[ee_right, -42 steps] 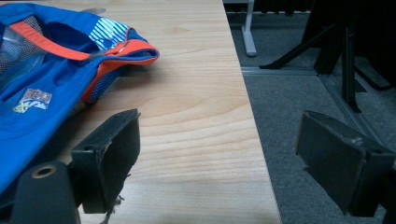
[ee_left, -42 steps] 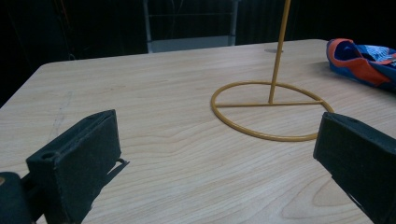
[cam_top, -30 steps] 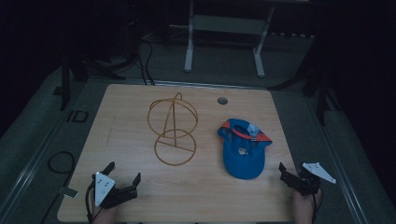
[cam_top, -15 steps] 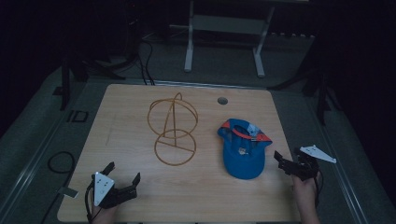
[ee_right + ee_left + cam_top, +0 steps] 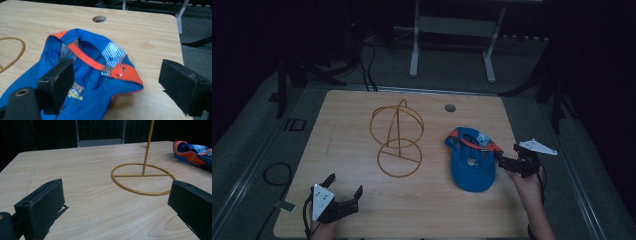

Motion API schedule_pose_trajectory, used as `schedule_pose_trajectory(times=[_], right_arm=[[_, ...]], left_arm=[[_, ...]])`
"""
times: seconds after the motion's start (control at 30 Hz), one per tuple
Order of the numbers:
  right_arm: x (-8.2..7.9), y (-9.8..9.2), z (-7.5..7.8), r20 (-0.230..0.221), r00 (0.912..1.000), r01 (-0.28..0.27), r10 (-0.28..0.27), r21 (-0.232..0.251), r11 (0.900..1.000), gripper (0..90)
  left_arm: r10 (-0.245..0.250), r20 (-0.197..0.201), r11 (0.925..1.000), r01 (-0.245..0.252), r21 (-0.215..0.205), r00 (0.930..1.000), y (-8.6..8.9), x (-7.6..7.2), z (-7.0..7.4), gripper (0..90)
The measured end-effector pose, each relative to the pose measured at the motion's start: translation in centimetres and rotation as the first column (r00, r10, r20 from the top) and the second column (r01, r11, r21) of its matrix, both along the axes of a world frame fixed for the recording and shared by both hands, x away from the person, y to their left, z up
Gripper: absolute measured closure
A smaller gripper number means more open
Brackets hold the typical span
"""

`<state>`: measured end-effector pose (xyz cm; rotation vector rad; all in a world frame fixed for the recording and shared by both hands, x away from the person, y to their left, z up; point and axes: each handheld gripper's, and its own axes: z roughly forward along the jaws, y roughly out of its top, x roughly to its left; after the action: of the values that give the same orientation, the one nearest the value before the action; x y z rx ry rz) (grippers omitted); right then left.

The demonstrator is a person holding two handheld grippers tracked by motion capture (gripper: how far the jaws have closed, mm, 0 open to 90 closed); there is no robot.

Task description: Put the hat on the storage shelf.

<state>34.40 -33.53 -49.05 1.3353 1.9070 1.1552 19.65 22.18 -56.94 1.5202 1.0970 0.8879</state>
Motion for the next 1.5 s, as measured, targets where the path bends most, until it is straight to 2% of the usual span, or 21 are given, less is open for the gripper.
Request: schedule_pose_trajectory(times=[0.13,0.23,0.33,0.4,0.53,0.57,0.8,0.87,1.0,1.33,1.43,1.5], right_arm=[[1.4,0.6,0.0,-0.015,0.9996,-0.022,0.023,0.013,1.000,14.2],[2.9,1.4,-0.2,-0.035,0.9988,-0.036,0.036,0.001,0.999,16.2],[3.5,1.6,-0.3,-0.041,0.9984,-0.040,0.040,-0.003,0.999,18.0],[4.6,2.1,-0.5,-0.050,0.9981,-0.037,0.036,-0.029,0.999,19.4],[5.5,2.4,-0.6,-0.060,0.9975,-0.040,0.037,-0.049,0.998,21.9],[6.2,2.5,-0.8,-0.067,0.9972,-0.037,0.034,-0.055,0.998,23.1],[7.7,2.8,-1.7,-0.092,0.9956,-0.023,0.016,-0.067,0.998,30.4],[8.2,2.9,-2.0,-0.105,0.9943,-0.022,0.016,-0.055,0.998,31.0],[9.1,3.2,-2.5,-0.125,0.9921,-0.012,0.003,-0.072,0.997,32.3],[10.8,3.9,-4.5,-0.205,0.9783,0.003,-0.030,-0.129,0.992,30.3],[11.0,4.0,-5.2,-0.230,0.9728,-0.012,-0.021,-0.141,0.990,33.1],[11.1,4.2,-5.5,-0.249,0.9684,-0.033,-0.010,-0.168,0.985,37.1]], left_arm=[[0.002,-0.003,1.0000,-0.002,-0.001,1.0000,0.0,0.0,0.0,1.0],[0.001,-0.005,1.0000,-0.001,-0.001,1.0000,0.0,0.0,0.0,1.0],[0.000,-0.005,1.0000,0.000,0.000,1.0000,0.0,0.0,0.0,1.0],[-0.001,-0.006,1.0000,0.001,0.003,1.0000,0.0,0.0,0.0,1.0],[-0.002,-0.007,1.0000,0.002,0.004,1.0000,0.0,0.0,0.0,1.0],[-0.001,-0.005,1.0000,0.001,0.001,1.0000,0.0,0.0,0.0,1.0],[0.003,0.001,0.9994,-0.003,-0.035,1.0000,0.3,0.0,0.0,1.0],[0.005,0.000,0.9995,-0.005,-0.030,1.0000,0.2,0.0,0.0,1.0],[0.000,-0.007,0.9999,0.000,-0.013,1.0000,0.0,0.1,0.0,1.0],[0.003,-0.007,0.9997,-0.003,-0.023,1.0000,0.1,0.1,0.0,1.0],[0.001,-0.012,0.9998,-0.001,-0.020,0.9999,0.1,0.1,0.0,1.0],[-0.001,-0.009,0.9997,0.001,-0.023,1.0000,0.1,0.1,0.0,1.0]])
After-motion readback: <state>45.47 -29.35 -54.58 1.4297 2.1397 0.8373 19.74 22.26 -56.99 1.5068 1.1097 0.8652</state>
